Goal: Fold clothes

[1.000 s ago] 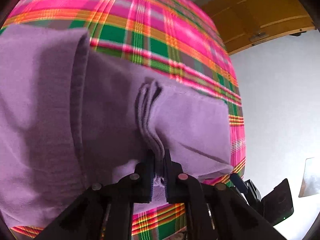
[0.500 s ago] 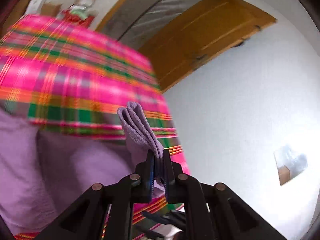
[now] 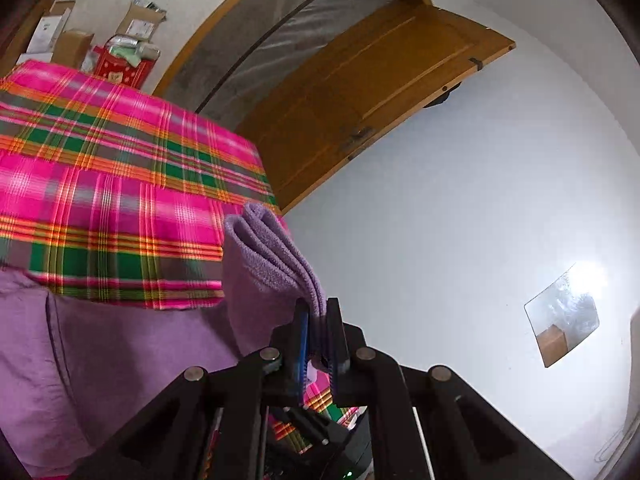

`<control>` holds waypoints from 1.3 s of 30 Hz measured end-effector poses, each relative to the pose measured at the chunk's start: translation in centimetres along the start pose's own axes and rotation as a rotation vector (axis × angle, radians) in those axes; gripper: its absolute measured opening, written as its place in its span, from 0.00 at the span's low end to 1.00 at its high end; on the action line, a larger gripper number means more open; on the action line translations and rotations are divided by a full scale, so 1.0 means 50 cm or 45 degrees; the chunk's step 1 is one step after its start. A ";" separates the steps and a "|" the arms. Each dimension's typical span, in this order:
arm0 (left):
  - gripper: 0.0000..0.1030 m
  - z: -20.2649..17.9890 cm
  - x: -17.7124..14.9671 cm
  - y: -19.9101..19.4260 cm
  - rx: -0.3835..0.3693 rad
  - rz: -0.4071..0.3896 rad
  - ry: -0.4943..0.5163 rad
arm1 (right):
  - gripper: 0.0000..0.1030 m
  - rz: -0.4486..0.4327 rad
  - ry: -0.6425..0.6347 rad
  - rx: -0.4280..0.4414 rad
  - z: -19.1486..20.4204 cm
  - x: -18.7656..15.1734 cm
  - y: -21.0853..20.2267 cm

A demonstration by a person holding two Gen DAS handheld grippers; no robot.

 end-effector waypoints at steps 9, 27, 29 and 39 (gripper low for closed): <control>0.08 0.083 -0.045 -0.010 0.063 0.045 -0.094 | 0.01 0.075 -0.050 -0.036 -0.049 -0.033 0.005; 0.08 0.295 -0.163 0.003 0.366 0.206 -0.280 | 0.02 0.108 -0.018 -0.004 -0.056 -0.039 0.000; 0.08 0.304 -0.175 0.008 0.392 0.238 -0.275 | 0.02 0.128 -0.022 -0.005 -0.055 -0.040 -0.004; 0.08 0.313 -0.195 -0.011 0.420 0.280 -0.281 | 0.08 0.128 0.173 0.248 -0.120 0.000 -0.068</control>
Point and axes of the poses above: each gripper's, at about its wrist camera, not at the fingertips, and y roughly the way its jaws point, z to its left, x to its top, the point moved 2 cm from there along y, roughly the way its jaws point, and after that the axes turned 3 degrees about -z, right-handed, at the moved point
